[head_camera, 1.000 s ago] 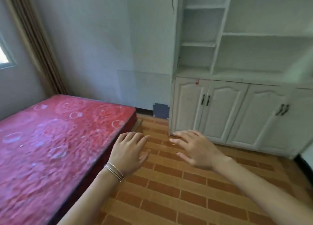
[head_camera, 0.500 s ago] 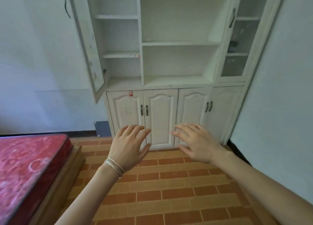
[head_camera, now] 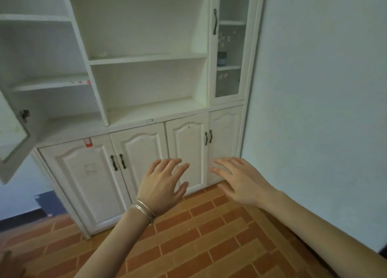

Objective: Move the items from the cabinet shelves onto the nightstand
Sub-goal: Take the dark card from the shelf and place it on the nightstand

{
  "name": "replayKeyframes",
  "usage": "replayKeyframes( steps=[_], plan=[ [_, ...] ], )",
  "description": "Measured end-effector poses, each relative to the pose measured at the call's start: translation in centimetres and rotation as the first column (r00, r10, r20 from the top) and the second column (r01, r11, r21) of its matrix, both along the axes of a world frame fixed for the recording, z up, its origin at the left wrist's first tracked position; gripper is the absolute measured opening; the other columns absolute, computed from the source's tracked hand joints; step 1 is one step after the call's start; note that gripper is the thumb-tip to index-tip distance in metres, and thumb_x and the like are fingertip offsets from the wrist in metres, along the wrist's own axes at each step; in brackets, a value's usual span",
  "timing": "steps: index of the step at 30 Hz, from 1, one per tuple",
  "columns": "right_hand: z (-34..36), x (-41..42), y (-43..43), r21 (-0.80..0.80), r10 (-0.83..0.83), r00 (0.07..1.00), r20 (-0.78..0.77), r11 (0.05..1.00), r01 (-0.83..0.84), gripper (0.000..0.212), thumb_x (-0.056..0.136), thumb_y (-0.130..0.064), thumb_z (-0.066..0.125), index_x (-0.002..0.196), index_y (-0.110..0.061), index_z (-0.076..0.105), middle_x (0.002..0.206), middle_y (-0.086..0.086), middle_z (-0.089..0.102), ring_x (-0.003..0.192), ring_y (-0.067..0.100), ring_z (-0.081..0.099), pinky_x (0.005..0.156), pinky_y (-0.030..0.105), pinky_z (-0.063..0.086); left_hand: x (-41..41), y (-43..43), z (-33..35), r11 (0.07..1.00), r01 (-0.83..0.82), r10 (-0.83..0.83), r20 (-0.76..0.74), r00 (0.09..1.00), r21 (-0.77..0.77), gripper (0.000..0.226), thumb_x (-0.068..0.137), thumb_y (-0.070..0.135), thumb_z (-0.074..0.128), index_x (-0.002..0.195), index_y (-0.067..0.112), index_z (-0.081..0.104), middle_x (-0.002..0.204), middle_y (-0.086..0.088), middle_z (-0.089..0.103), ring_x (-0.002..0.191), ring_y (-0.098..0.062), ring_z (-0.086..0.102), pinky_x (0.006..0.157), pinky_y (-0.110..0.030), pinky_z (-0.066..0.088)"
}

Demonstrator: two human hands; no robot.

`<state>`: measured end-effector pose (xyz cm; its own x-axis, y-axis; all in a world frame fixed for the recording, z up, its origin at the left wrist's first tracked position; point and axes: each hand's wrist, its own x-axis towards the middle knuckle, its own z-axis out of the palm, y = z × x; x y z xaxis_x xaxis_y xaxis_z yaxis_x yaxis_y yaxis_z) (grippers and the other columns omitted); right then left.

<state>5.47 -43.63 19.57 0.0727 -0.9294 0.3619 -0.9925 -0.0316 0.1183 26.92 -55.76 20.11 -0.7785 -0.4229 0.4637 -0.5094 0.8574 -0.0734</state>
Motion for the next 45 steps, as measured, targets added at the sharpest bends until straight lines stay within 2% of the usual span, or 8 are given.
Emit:
replayKeyframes(
  steps=[4,8,10,22,31,36,41,45],
  plan=[
    [2.6,-4.7,-4.4,-0.055,-0.051,0.999,-0.014,0.997,0.050,0.047,0.087,-0.034,0.054,0.133,-0.024,0.047,0.137,0.005,0.049,0.124,0.022,0.046,0.104,0.039,0.034,-5.6,-5.6,1.9,0.996,0.074,-0.076,-0.039,0.996,-0.058,0.048,0.085,0.048,0.039,0.120,0.023,0.058,0.115,-0.001,0.063,0.105,-0.022,0.059,0.090,-0.040,0.046],
    [3.9,-8.6,-7.9,-0.180,-0.092,0.995,-0.039,0.980,0.084,0.048,0.080,-0.030,0.066,0.127,-0.023,0.054,0.129,0.003,0.056,0.116,0.020,0.053,0.096,0.035,0.040,-10.4,-10.5,3.2,0.989,0.119,-0.125,-0.058,0.990,-0.092,0.047,0.084,0.047,0.039,0.119,0.023,0.059,0.114,-0.001,0.063,0.104,-0.022,0.060,0.090,-0.041,0.046],
    [3.9,-10.5,-9.2,-0.204,-0.093,0.995,-0.018,0.975,0.088,0.047,0.080,-0.029,0.065,0.126,-0.022,0.055,0.128,0.004,0.057,0.114,0.021,0.055,0.095,0.035,0.041,-12.4,-12.1,3.3,0.987,0.135,-0.142,-0.071,0.987,-0.089,0.047,0.084,0.047,0.040,0.118,0.022,0.060,0.114,-0.001,0.063,0.104,-0.022,0.059,0.090,-0.040,0.045],
    [1.2,-23.6,-18.8,-0.152,-0.092,0.996,-0.010,0.984,0.090,0.046,0.083,-0.032,0.053,0.127,-0.021,0.054,0.130,0.006,0.055,0.115,0.022,0.054,0.097,0.036,0.039,-24.9,-21.6,0.7,0.984,0.163,-0.166,-0.033,0.986,-0.067,0.046,0.084,0.046,0.041,0.118,0.022,0.060,0.114,-0.002,0.063,0.105,-0.022,0.059,0.091,-0.041,0.045],
    [5.6,-38.3,-27.8,-0.143,-0.053,0.994,-0.095,0.989,0.039,0.046,0.083,-0.033,0.052,0.127,-0.019,0.053,0.131,0.009,0.054,0.115,0.026,0.055,0.096,0.042,0.042,-38.5,-29.4,4.6,0.990,0.089,-0.101,-0.107,0.989,-0.105,0.046,0.085,0.045,0.040,0.120,0.022,0.059,0.116,-0.002,0.062,0.108,-0.023,0.058,0.095,-0.043,0.044],
    [7.5,-42.9,-32.9,-0.164,-0.023,0.992,-0.122,0.987,0.003,0.047,0.085,-0.038,0.038,0.124,-0.019,0.055,0.128,0.009,0.056,0.112,0.026,0.056,0.095,0.042,0.044,-43.2,-33.5,5.3,0.992,0.048,-0.063,-0.132,0.989,-0.116,0.045,0.084,0.043,0.041,0.119,0.020,0.060,0.115,-0.003,0.063,0.106,-0.024,0.058,0.092,-0.042,0.045],
    [8.2,-46.3,-38.2,-0.160,0.001,0.992,-0.127,0.987,-0.022,0.044,0.083,-0.033,0.051,0.125,-0.019,0.054,0.129,0.008,0.056,0.115,0.026,0.055,0.098,0.043,0.041,-46.8,-38.6,6.5,0.986,0.024,-0.047,-0.143,0.989,-0.164,0.044,0.084,0.041,0.042,0.117,0.020,0.062,0.113,-0.003,0.063,0.104,-0.026,0.059,0.089,-0.041,0.046],
    [9.5,-49.4,-43.1,-0.189,-0.025,0.987,-0.159,0.982,-0.006,0.044,0.084,-0.033,0.052,0.126,-0.019,0.054,0.131,0.008,0.054,0.118,0.027,0.053,0.099,0.043,0.039,-50.1,-43.4,7.7,0.981,0.023,-0.051,-0.142,0.989,-0.194,0.045,0.084,0.042,0.040,0.118,0.020,0.061,0.114,-0.004,0.063,0.105,-0.026,0.059,0.090,-0.042,0.047]
  ],
)
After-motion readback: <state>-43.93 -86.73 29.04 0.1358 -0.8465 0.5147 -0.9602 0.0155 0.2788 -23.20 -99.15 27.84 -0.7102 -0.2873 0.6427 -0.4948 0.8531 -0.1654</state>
